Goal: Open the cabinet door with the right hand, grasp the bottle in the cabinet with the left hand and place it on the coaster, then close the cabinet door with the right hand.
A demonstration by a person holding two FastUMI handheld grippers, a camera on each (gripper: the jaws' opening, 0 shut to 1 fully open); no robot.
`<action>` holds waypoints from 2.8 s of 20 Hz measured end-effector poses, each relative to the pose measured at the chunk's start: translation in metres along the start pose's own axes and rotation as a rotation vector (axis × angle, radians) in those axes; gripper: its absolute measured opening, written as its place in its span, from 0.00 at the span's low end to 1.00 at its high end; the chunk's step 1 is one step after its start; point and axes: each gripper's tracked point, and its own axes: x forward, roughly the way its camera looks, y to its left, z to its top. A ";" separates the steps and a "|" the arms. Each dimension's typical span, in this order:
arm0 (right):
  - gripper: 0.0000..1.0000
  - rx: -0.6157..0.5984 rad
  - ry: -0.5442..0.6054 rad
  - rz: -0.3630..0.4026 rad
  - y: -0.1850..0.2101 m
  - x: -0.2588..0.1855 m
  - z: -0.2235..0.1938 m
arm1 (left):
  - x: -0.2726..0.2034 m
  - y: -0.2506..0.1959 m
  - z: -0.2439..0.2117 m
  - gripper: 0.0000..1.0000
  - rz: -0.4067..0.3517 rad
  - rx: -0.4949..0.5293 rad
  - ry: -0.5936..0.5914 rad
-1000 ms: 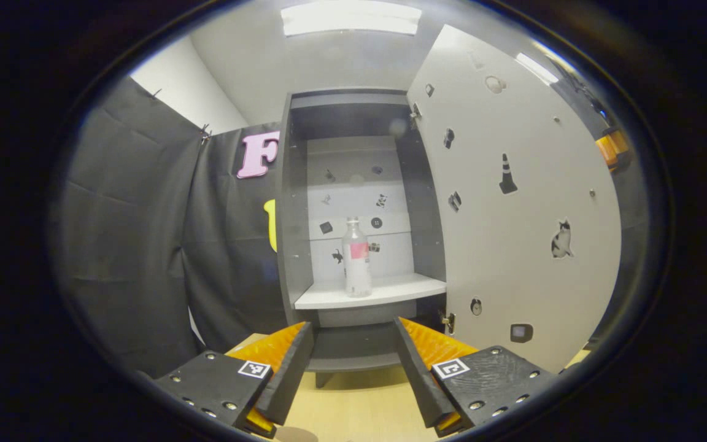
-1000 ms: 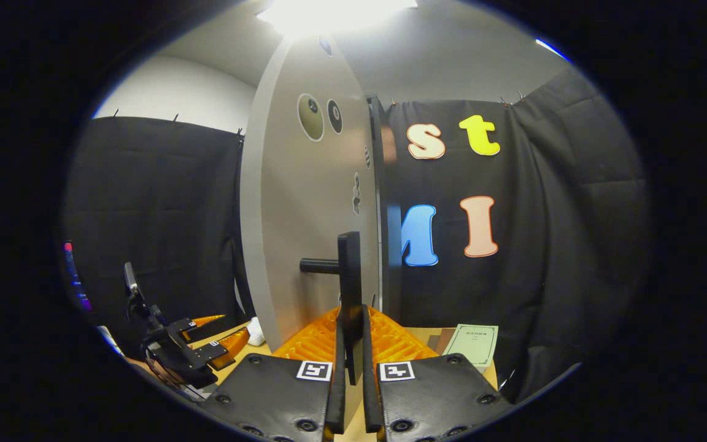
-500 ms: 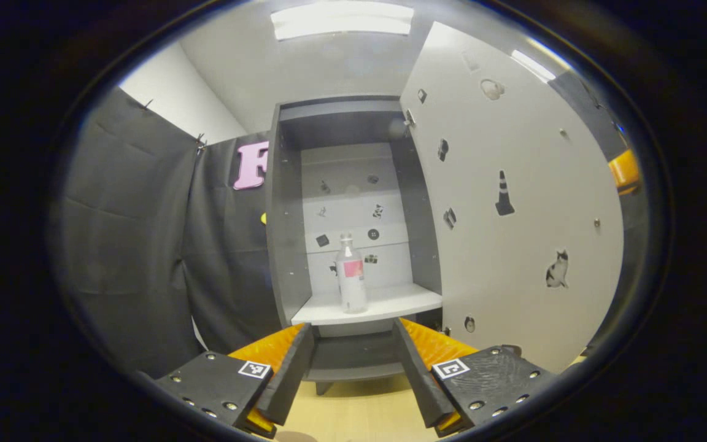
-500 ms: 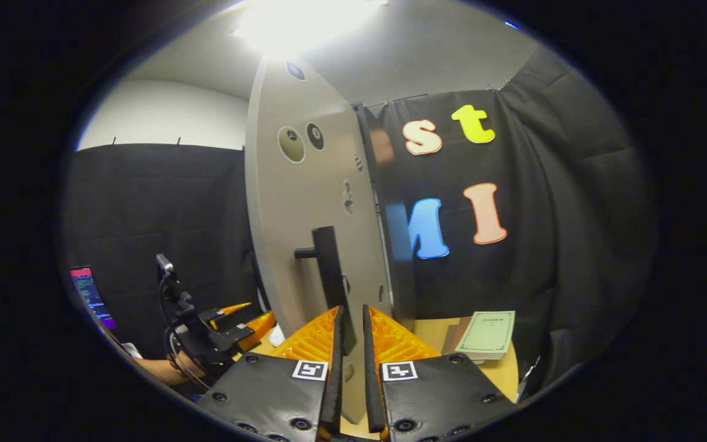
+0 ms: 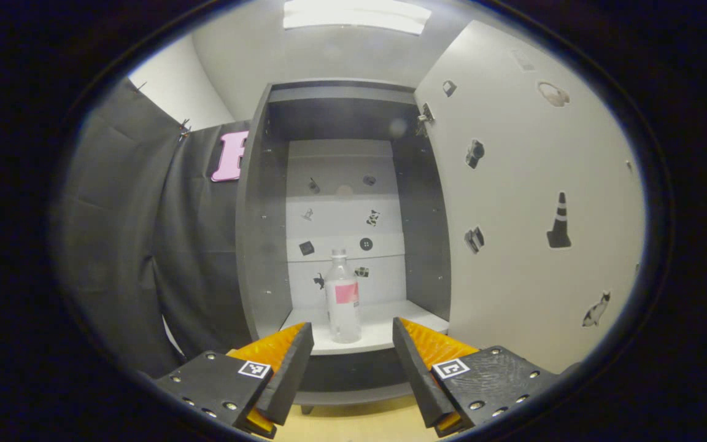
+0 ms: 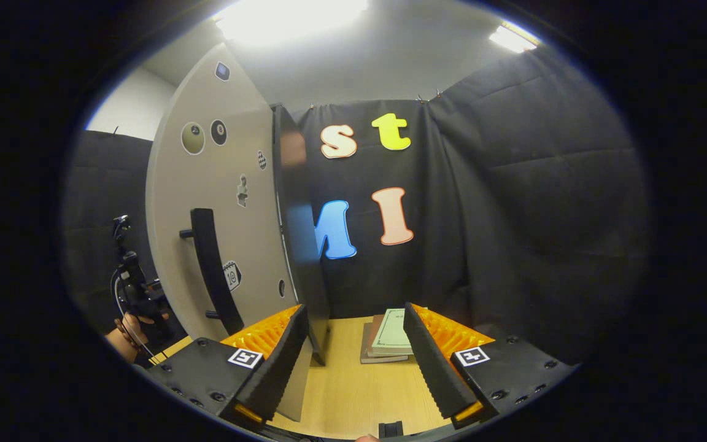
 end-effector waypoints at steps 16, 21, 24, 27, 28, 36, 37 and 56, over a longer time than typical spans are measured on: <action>0.98 0.013 0.032 -0.265 -0.018 0.029 -0.021 | 0.161 0.013 -0.050 0.79 -0.118 -0.020 0.064; 0.98 0.021 0.057 -0.298 -0.016 0.037 -0.031 | 0.184 0.019 -0.067 0.79 -0.119 -0.027 0.090; 0.98 0.016 0.065 -0.303 -0.014 0.039 -0.034 | 0.193 0.020 -0.068 0.80 -0.124 -0.012 0.089; 0.98 0.010 0.064 -0.302 -0.014 0.041 -0.032 | 0.195 0.021 -0.062 0.80 -0.121 -0.003 0.069; 0.98 0.008 0.063 -0.298 -0.014 0.041 -0.031 | 0.193 0.022 -0.060 0.80 -0.119 -0.008 0.063; 0.98 0.003 0.063 -0.216 -0.014 0.044 -0.028 | 0.147 0.039 -0.044 0.73 -0.077 -0.070 0.046; 0.98 0.004 0.063 -0.201 -0.013 0.045 -0.028 | 0.139 0.043 -0.041 0.73 -0.066 -0.070 0.046; 0.98 -0.037 0.083 0.033 -0.004 0.056 -0.040 | -0.042 0.135 -0.058 0.73 0.209 -0.090 0.048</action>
